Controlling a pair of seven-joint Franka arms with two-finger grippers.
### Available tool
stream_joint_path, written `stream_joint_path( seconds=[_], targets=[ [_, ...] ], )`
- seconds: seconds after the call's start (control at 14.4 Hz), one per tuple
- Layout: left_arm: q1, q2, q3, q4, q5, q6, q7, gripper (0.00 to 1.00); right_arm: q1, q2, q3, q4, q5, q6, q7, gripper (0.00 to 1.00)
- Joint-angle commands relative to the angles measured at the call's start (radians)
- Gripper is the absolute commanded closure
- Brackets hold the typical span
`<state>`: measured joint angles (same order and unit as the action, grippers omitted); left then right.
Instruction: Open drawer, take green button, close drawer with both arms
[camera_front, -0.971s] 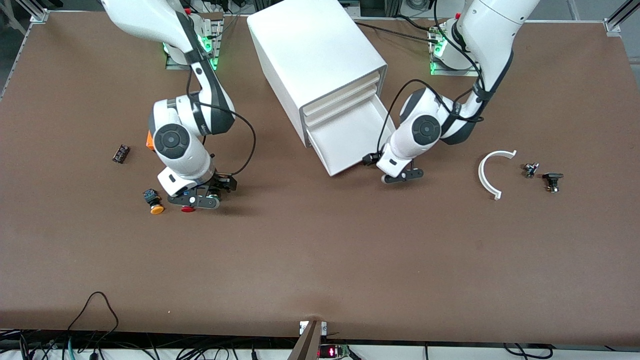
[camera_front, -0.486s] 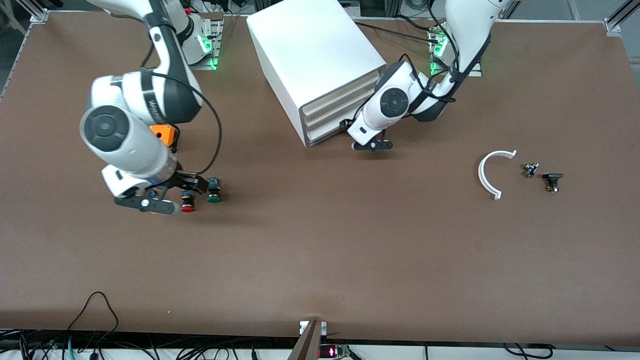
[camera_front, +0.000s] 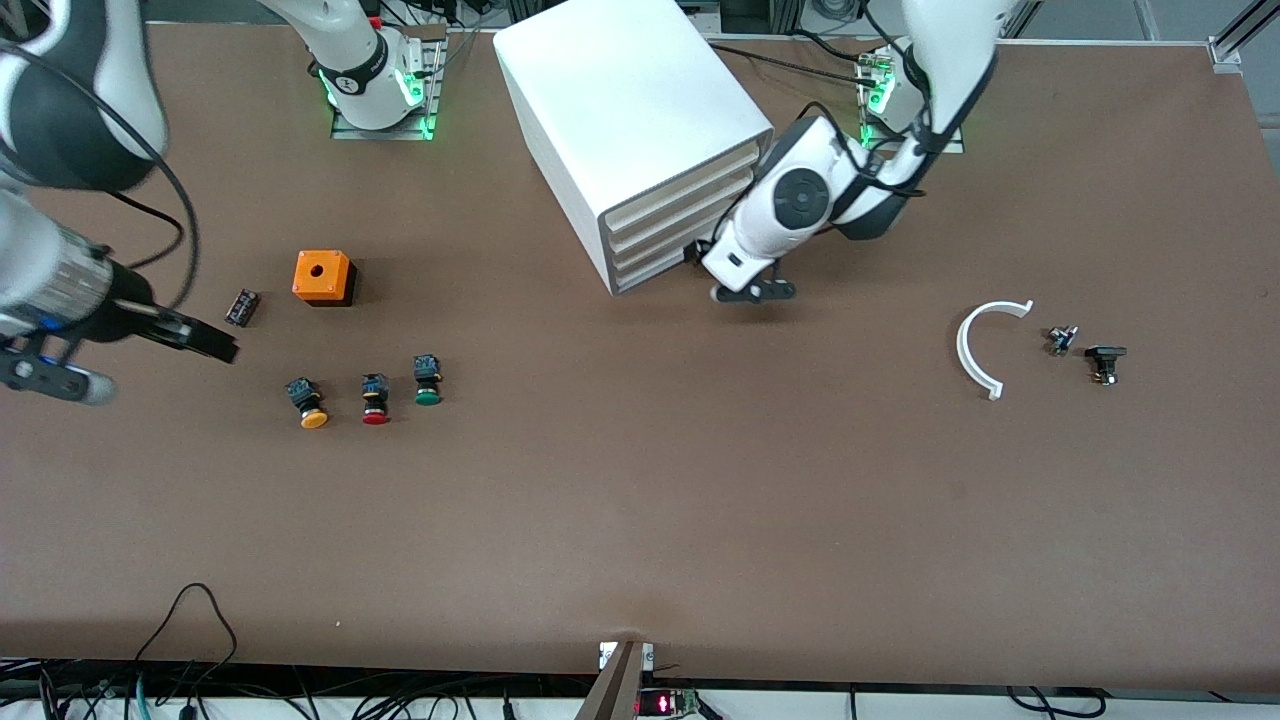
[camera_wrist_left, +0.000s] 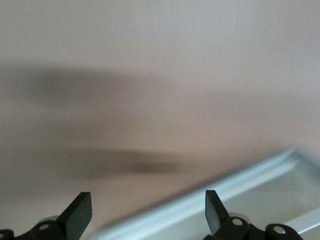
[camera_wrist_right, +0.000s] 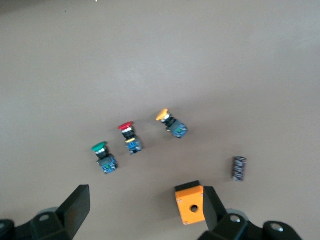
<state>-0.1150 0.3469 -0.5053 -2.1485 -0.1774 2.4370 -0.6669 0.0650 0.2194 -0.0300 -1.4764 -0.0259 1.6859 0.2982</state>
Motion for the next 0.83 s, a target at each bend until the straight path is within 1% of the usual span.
stream_joint_path(
  seconds=[0.0,0.07,0.14,0.21,0.28,0.42,0.55,0.62,0.69,0.76],
  targets=[
    [0.131,-0.141,0.04,0.036,-0.021,-0.03,0.029,0.0,-0.125,-0.061,0.151,-0.039,-0.034,-0.031,-0.037,0.0],
    [0.159,-0.175,0.082,0.048,-0.019,-0.032,0.077,0.0,-0.131,-0.072,0.15,-0.048,-0.035,-0.035,-0.075,0.0],
    [0.175,-0.21,0.115,0.061,-0.021,-0.041,0.161,0.0,-0.134,-0.069,0.145,-0.045,-0.042,-0.067,-0.133,0.0],
    [0.19,-0.25,0.16,0.077,-0.019,-0.074,0.252,0.0,-0.134,-0.069,0.115,-0.047,-0.04,-0.081,-0.196,0.0],
    [0.193,-0.3,0.201,0.09,-0.021,-0.16,0.345,0.0,-0.134,-0.068,0.09,-0.048,-0.037,-0.077,-0.259,0.0],
    [0.193,-0.377,0.305,0.174,-0.019,-0.394,0.528,0.0,-0.134,-0.077,0.073,-0.067,-0.034,-0.084,-0.335,0.0],
    [0.193,-0.414,0.404,0.263,0.005,-0.577,0.665,0.0,-0.134,-0.139,0.07,-0.155,-0.034,-0.057,-0.336,0.0],
    [0.193,-0.428,0.428,0.294,0.068,-0.633,0.705,0.0,-0.134,-0.185,0.068,-0.216,-0.032,-0.028,-0.335,0.0],
    [0.193,-0.437,0.427,0.318,0.12,-0.674,0.71,0.0,-0.134,-0.228,0.068,-0.282,-0.031,0.01,-0.335,0.0],
    [0.193,-0.442,0.424,0.343,0.146,-0.723,0.705,0.0,-0.134,-0.264,0.068,-0.332,-0.031,0.044,-0.335,0.0]
  ],
)
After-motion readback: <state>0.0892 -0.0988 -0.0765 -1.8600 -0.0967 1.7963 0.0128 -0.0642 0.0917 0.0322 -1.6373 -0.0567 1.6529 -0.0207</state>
